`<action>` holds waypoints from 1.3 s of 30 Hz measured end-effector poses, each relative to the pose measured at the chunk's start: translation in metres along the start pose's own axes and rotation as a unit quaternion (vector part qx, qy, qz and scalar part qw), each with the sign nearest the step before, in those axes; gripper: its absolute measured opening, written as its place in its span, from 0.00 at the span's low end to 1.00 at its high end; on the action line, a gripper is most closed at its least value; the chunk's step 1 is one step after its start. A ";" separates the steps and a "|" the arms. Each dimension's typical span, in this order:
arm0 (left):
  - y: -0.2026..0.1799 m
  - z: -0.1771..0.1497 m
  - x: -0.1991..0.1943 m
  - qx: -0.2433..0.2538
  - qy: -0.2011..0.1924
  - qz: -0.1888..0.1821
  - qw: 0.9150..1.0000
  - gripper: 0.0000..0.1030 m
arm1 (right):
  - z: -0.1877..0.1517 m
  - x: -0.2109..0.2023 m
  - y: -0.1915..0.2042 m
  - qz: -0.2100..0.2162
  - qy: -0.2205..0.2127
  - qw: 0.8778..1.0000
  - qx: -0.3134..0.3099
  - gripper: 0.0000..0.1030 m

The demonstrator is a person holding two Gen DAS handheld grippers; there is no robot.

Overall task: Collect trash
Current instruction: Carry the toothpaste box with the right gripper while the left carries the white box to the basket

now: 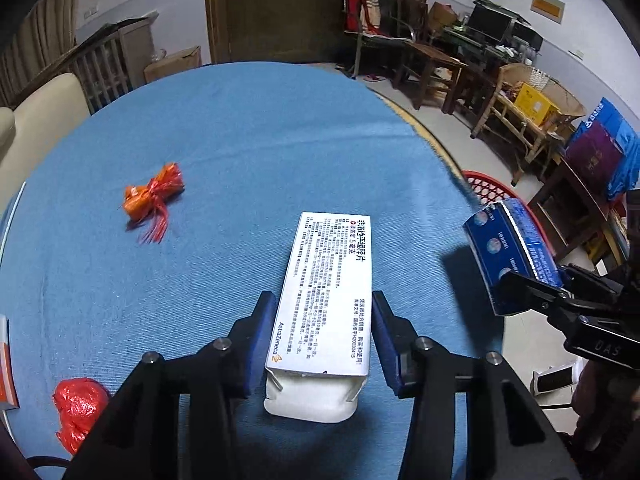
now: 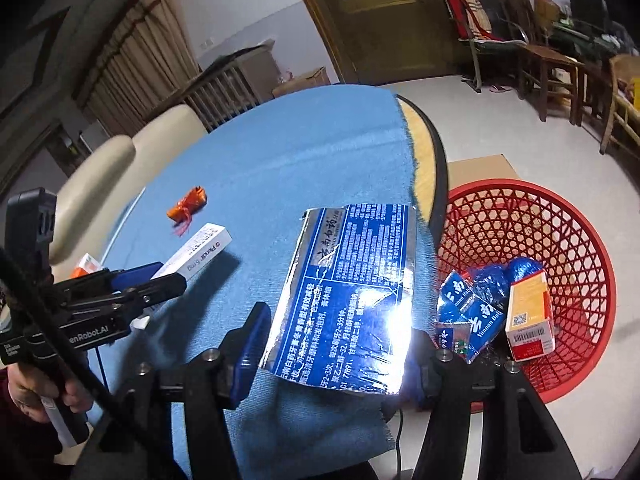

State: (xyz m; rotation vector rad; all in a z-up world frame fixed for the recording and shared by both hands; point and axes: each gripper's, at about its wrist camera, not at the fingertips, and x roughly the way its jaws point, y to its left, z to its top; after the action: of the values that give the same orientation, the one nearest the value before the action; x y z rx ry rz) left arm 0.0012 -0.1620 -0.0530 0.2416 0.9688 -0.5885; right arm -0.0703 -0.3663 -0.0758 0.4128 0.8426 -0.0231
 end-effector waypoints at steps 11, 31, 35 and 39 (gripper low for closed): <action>-0.030 0.015 -0.018 0.027 -0.015 -0.009 0.999 0.47 | -0.001 -0.020 -0.021 -0.007 -0.028 0.999 0.022 0.60; -0.100 0.028 -0.014 0.116 -0.020 -0.005 0.993 0.47 | -0.005 -0.052 -0.066 -0.039 -0.063 0.995 0.068 0.60; -0.113 0.031 -0.011 0.133 -0.022 -0.005 0.991 0.47 | -0.005 -0.060 -0.074 -0.049 -0.073 0.993 0.076 0.60; -0.126 0.034 -0.007 0.147 -0.023 -0.009 0.989 0.47 | -0.005 -0.068 -0.083 -0.056 -0.081 0.991 0.088 0.60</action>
State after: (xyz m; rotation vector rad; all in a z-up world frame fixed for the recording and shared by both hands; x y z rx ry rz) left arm -0.0496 -0.2782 -0.0205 0.4810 0.8385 -0.7500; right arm -0.1351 -0.4506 -0.0580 0.5226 0.7042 -0.2342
